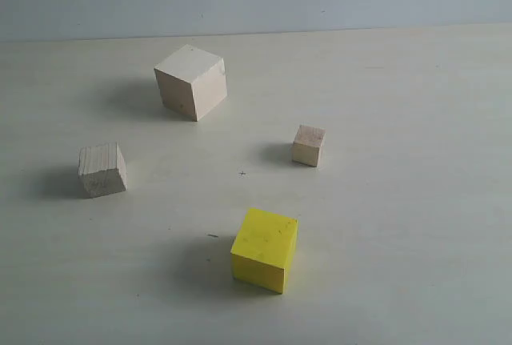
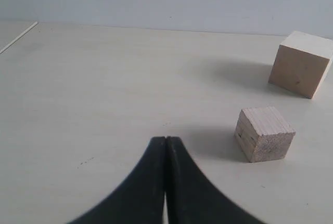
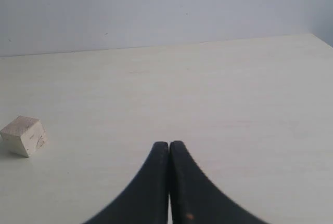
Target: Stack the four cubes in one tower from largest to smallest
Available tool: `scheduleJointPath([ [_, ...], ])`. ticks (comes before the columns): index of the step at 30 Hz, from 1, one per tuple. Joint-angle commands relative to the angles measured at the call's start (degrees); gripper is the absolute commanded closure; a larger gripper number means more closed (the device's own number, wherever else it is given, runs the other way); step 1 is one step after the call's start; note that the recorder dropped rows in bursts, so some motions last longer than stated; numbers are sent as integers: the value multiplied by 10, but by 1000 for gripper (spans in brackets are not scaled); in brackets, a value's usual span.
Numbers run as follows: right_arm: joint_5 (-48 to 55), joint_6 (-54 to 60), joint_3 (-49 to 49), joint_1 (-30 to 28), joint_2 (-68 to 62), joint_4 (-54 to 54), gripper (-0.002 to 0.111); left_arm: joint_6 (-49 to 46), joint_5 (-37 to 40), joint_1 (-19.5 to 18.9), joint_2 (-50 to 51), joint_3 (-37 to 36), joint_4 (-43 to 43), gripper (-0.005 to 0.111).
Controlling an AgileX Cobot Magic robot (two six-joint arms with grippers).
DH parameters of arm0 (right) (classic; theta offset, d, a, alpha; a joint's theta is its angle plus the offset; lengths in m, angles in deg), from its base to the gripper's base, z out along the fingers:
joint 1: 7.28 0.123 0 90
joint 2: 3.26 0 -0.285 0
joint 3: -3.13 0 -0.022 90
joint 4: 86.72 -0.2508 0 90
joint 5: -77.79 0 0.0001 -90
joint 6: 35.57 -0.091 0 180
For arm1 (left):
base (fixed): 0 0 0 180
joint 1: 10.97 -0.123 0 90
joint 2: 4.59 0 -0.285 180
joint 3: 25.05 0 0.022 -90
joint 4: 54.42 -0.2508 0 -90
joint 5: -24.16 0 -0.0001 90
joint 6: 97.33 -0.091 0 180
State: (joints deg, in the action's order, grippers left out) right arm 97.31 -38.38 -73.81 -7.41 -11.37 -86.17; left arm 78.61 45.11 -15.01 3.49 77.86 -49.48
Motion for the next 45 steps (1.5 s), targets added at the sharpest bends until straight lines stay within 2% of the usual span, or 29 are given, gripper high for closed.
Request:
scheduleJointPath([
  [1, -3, -1, -3, -3, 3, -1, 108, 0, -7, 0, -3, -1, 4, 107],
  [9, -3, -1, -3, -3, 3, -1, 108, -5, -15, 0, -3, -1, -5, 107],
  [11, -3, -1, -3, -3, 3, -1, 108, -2, -54, 0, -3, -1, -4, 107],
  [15, -3, -1, -3, -3, 3, -1, 108, 2, -196, 0, -3, -1, 1, 107],
  [17, -3, -1, -3, -3, 3, -1, 108, 2, -235, 0, -3, -1, 1, 107],
  [25, -3, -1, -3, -3, 3, -1, 108, 0, -237, 0, -3, -1, 1, 107],
  [30, -3, -1, -3, -3, 3, -1, 108, 32, -305, 0, -3, -1, 1, 107],
  [36, -3, -1, -3, -3, 3, -1, 108, 58, -284, 0, 9, 105, -1, 107],
  [43, -3, -2, -3, -2, 3, -1, 108, 58, -225, 0, 157, 273, -9, 107],
  [45, -3, -2, -3, -2, 3, -1, 108, 53, -198, 17, 209, 320, -14, 107],
])
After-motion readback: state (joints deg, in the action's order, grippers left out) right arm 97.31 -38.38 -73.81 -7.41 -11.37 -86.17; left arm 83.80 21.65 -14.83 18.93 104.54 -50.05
